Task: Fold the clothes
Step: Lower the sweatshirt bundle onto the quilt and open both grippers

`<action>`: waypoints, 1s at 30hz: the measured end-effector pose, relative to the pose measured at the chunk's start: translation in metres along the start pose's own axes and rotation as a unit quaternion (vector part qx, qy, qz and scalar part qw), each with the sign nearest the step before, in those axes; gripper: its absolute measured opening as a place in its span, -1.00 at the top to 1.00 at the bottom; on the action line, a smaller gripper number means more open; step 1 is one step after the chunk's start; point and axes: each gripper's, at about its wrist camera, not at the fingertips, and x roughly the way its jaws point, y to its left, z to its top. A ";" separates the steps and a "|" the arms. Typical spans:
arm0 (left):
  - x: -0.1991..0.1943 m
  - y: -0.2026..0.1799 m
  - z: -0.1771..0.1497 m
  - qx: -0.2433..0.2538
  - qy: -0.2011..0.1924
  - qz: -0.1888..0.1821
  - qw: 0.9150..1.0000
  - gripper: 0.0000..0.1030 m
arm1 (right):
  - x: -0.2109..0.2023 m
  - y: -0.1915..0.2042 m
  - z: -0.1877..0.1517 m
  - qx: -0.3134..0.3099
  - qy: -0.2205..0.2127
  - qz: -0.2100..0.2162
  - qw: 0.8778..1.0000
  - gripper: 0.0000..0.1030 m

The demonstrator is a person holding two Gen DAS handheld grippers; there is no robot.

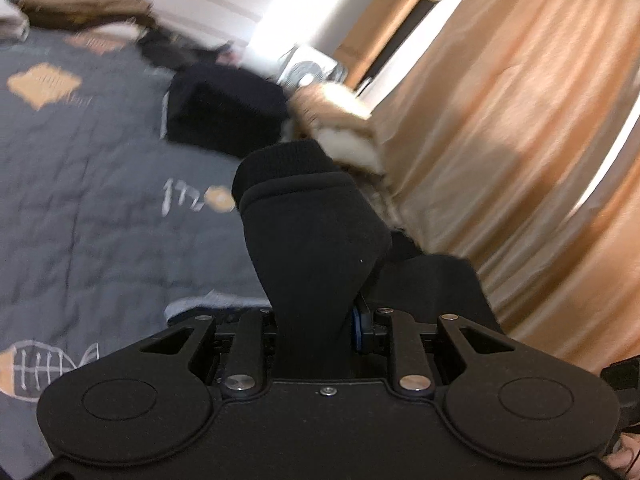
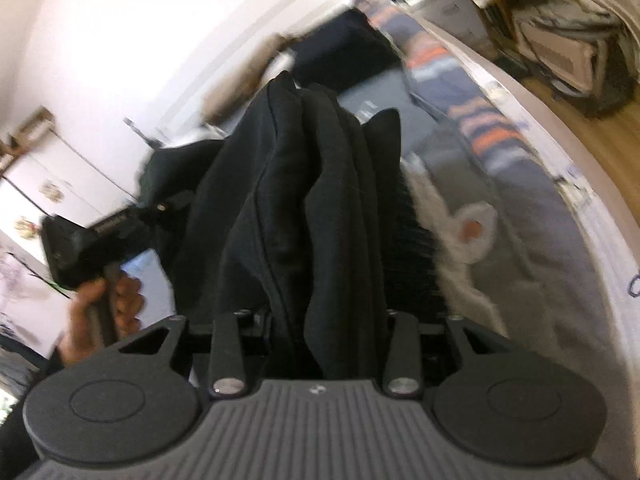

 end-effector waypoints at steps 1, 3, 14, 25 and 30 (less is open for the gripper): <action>0.006 0.005 -0.003 -0.005 0.005 0.005 1.000 0.55 | 0.005 -0.007 0.000 0.001 0.008 -0.005 1.000 0.19; 0.010 0.011 -0.005 -0.014 0.001 0.017 1.000 0.52 | 0.009 -0.020 -0.004 0.006 0.009 -0.003 1.000 0.05; -0.021 0.011 0.002 -0.018 -0.030 0.088 0.996 -0.12 | -0.060 -0.048 -0.009 0.016 -0.074 -0.063 0.995 -0.44; -0.152 -0.056 -0.060 0.075 -0.081 0.134 0.985 -0.93 | -0.108 -0.024 -0.067 -0.001 -0.162 -0.055 0.985 -0.48; -0.184 -0.088 -0.117 0.071 -0.081 0.109 0.988 -0.93 | -0.109 0.009 -0.090 -0.037 -0.167 -0.020 0.985 -0.58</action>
